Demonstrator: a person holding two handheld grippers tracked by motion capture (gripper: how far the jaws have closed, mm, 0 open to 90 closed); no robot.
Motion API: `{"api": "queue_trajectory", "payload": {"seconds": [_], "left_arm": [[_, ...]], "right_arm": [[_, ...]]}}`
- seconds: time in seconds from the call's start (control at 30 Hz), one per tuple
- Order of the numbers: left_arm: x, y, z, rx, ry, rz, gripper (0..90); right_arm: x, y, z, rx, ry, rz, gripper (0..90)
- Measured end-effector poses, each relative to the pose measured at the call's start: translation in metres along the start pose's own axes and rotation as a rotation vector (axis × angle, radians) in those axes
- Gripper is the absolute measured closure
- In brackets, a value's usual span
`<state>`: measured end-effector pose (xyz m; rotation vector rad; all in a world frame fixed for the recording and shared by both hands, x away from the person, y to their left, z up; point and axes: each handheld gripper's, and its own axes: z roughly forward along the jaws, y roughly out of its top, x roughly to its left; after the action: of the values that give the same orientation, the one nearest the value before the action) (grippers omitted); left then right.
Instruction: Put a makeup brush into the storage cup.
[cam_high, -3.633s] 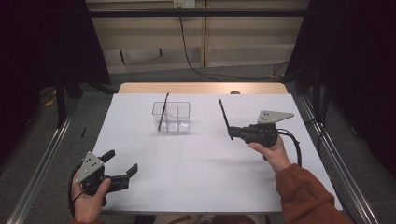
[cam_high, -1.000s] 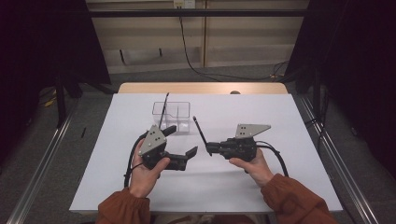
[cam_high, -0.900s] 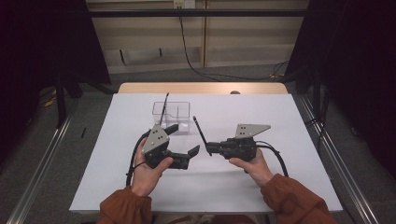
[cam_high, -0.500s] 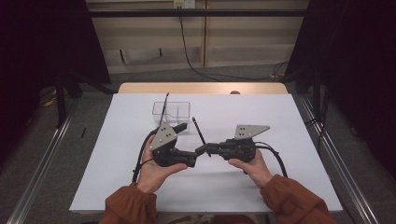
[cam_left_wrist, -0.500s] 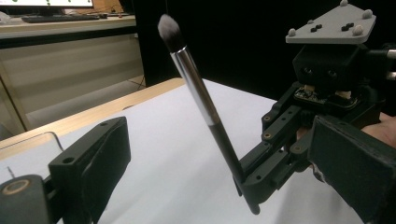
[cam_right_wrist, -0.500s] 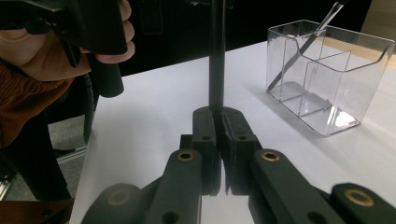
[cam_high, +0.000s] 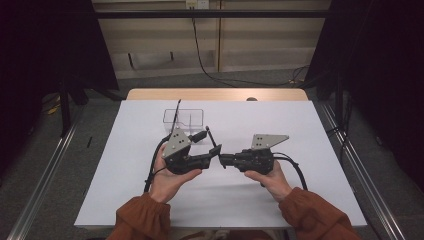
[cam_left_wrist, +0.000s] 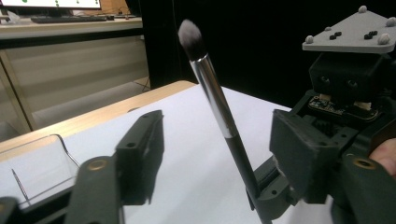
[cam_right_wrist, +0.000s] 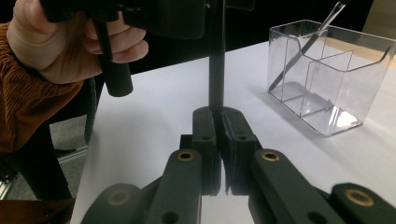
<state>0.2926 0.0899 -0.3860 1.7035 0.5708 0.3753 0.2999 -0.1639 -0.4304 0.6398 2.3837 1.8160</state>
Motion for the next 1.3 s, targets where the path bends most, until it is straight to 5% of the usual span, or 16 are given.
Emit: {"api": "queue_trajectory", "payload": {"seconds": [0.2, 0.53, 1.07, 1.3], "left_arm": [[0.0036, -0.0006, 0.0013, 0.008, -0.03, -0.044, 60.2], [0.0056, -0.0026, 0.0002, 0.006, -0.058, -0.101, 76.7], [0.0001, 0.0031, 0.0032, -0.01, -0.112, -0.083, 82.9], [0.0009, 0.0019, 0.0053, -0.004, -0.104, -0.071, 84.1]], "right_arm": [[0.0005, -0.0003, 0.0014, 0.002, 0.002, -0.001, 84.5], [0.0006, -0.003, 0.0042, 0.02, 0.007, -0.004, 84.5], [0.0024, -0.0022, 0.0052, 0.004, -0.002, -0.025, 83.6], [0.0022, -0.0024, 0.0043, -0.006, -0.011, -0.021, 82.7]]}}
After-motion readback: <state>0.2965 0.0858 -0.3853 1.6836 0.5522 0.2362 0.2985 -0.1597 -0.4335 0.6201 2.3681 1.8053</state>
